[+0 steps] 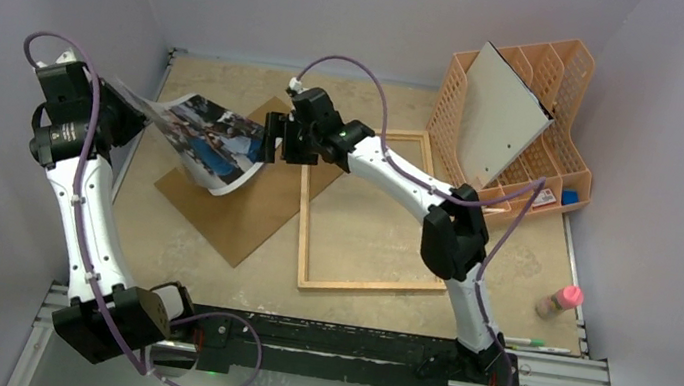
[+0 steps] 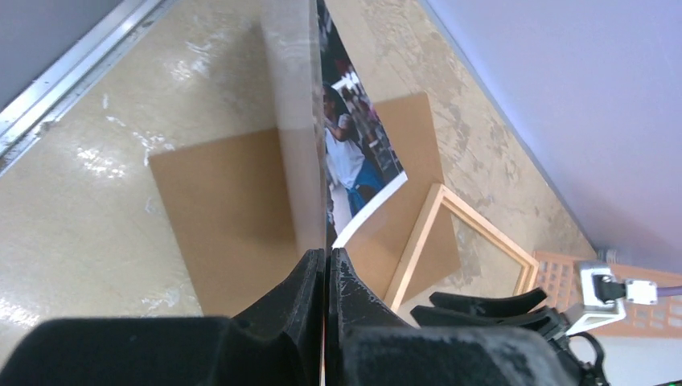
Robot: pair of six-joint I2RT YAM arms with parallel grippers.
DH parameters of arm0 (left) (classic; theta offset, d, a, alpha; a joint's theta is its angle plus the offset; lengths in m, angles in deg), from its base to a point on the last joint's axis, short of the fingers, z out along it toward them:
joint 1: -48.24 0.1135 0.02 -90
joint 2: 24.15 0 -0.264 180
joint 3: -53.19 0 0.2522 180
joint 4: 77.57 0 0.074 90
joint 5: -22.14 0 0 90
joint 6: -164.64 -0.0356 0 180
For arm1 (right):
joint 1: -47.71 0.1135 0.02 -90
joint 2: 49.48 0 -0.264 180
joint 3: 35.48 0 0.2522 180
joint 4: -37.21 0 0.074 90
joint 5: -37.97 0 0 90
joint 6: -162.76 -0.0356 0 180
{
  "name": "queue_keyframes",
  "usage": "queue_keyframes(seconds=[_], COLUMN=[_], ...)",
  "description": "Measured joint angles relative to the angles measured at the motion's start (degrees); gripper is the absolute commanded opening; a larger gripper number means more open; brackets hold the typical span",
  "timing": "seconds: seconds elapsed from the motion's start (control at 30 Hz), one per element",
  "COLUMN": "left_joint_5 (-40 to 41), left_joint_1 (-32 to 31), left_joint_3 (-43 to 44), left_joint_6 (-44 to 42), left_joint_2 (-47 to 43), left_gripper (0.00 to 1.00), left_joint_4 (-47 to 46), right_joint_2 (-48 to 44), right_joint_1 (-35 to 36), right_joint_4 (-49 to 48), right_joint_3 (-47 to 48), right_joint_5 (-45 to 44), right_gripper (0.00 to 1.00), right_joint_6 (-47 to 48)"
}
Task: Put the photo into the frame
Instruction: Pick up the photo frame item at the center of the board.
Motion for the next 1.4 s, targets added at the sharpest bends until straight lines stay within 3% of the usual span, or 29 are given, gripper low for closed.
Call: queue_keyframes(seconds=[0.3,0.67,1.03,1.2,1.4], left_joint_5=[-0.59,13.14,24.24,24.44,19.26], left_joint_1=[-3.96,-9.29,-10.64,-10.84,-10.86], left_joint_3=[7.26,22.82,31.17,37.24,42.75], left_joint_6=[-2.86,-8.07,-10.88,-11.04,-11.87], left_joint_2=[0.7,4.35,7.67,10.93,15.04], left_gripper=[0.0,0.0,0.0,0.0,0.0], left_joint_4=[4.68,10.03,13.94,13.49,12.11], right_joint_2=[-5.05,-5.07,-5.42,-6.08,-9.11], right_joint_1=[0.02,-0.13,-1.9,-3.13,-4.52], right_joint_4=[0.26,2.69,3.43,3.23,1.75], right_joint_3=[-1.62,-2.29,-1.27,-0.98,-0.98], right_joint_5=[-5.9,-9.14,-10.36,-10.34,-11.67], right_gripper=[0.79,0.79,0.78,0.78,0.8], right_joint_6=[0.31,0.11,0.22,0.24,1.57])
